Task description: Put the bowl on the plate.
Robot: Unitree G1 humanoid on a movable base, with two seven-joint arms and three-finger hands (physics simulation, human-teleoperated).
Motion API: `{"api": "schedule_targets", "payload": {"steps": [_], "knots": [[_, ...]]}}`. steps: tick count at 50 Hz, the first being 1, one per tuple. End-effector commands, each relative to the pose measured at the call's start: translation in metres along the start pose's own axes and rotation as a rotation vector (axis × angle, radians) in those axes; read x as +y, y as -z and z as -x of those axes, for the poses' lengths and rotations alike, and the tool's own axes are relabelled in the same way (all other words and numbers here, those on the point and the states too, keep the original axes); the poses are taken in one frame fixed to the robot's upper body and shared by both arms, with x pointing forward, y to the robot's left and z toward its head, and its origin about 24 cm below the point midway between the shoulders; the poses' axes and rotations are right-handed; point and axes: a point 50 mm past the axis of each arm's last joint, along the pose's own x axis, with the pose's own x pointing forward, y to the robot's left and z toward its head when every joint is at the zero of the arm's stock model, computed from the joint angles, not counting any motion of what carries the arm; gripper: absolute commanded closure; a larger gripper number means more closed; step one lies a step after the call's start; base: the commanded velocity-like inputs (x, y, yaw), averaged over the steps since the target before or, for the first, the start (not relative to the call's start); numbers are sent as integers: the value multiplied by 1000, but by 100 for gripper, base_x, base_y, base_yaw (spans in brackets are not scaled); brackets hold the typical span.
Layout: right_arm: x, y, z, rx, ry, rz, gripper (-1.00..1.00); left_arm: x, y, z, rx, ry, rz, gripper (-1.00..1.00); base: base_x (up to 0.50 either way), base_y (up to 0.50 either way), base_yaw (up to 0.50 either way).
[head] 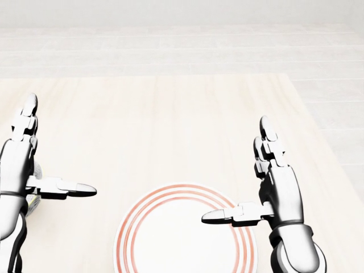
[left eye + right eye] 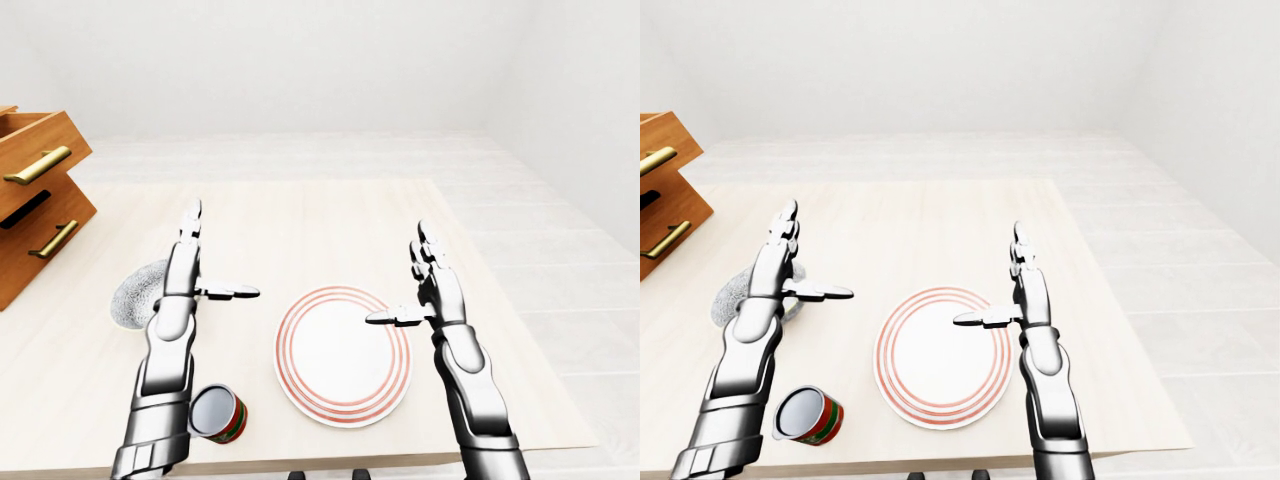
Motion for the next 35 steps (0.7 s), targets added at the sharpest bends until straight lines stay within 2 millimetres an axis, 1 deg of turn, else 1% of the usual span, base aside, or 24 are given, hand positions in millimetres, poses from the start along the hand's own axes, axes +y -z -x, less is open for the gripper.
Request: {"api": "schedule_targets", "payload": {"steps": [1,3,5,7,9,12,14,17,20,35], "knots": [[1,-1,1,-4,-2,-4,-100,25,10,-14,6,-23,-279,-100,0,0,0],[1,-1,1,-4,-2,-6,-100,26,9,-15,4,-29,-207,-100,0,0,0],[1,-1,1,-3,-2,-5,-100,27,7,-16,-3,-30,-205,-100,0,0,0],[2,-1,1,-5,-4,-6,-100,31,10,-18,15,-32,-283,-100,0,0,0],[2,-1,1,-5,-5,-5,-100,35,9,-19,15,-46,-251,-100,0,0,0],[3,-1,1,-4,-7,-6,-100,40,13,-21,39,-54,-334,-100,0,0,0],[3,-1,1,-3,-7,-9,-100,43,17,-21,60,-58,-339,-100,0,0,0],[4,0,1,-1,-10,-9,-100,49,23,-20,89,-74,-409,-100,0,0,0],[4,0,2,0,-9,-9,-100,53,28,-19,115,-81,-416,-100,0,0,0],[5,0,2,-1,-11,-8,-100,57,44,-11,181,-65,-499,-100,0,0,0]]}}
